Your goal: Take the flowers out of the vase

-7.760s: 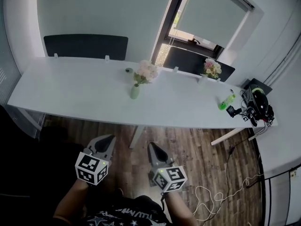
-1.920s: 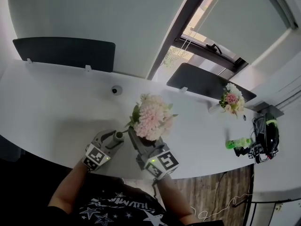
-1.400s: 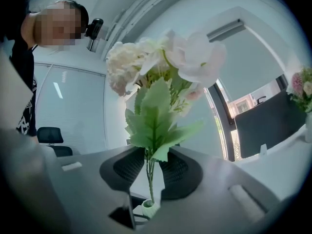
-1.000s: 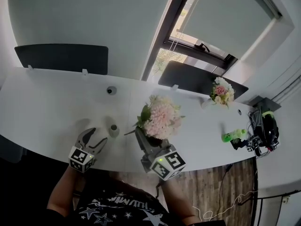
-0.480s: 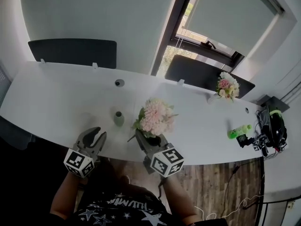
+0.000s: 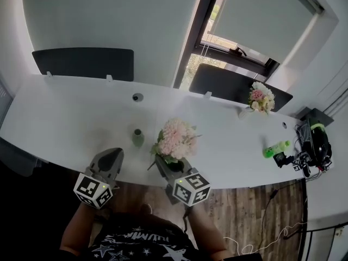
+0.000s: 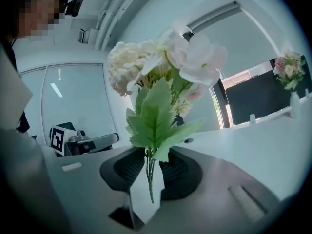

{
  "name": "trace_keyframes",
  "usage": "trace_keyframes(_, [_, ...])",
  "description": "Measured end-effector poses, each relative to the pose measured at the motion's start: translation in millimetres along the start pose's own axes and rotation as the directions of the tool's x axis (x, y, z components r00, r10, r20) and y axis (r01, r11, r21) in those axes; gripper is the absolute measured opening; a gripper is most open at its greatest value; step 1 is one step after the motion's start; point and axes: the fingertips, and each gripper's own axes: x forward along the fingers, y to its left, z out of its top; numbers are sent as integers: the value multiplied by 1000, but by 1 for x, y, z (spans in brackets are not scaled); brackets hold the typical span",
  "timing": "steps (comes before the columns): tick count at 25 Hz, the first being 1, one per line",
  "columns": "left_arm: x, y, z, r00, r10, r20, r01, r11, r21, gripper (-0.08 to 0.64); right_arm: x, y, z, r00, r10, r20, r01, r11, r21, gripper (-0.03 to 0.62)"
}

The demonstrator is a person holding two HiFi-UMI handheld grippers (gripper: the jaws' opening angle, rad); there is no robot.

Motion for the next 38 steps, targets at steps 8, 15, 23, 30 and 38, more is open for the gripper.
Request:
trace_keyframes(8, [-54,-3,-6,1000,11,-9,-11,1000,11,9,-7,48,-22,1000,-24,-17,24,1000,5,91])
trace_keyframes(15, [-118,-14,4,1000,15,-5,-15,1000,-5,9,-18,109,-44,999,-19,-34,19,1000,10,91])
trace_keyframes(23, [-190,-39,-9,1000,-29,0,29,1000,-8,9,-56,177,-73,998,-57,-29,57,998,3,91])
trace_keyframes(30, [-245,-75,-12,997,-79,-11,79,997,-4,8,-99,229,-99,993,-94,-68,94,996,-12,89])
trace_keyframes(38, [-287,-104,-21,993,-118,-11,118,993,-23,9,-144,268,-116,985,-160,-59,159,987,-20,89])
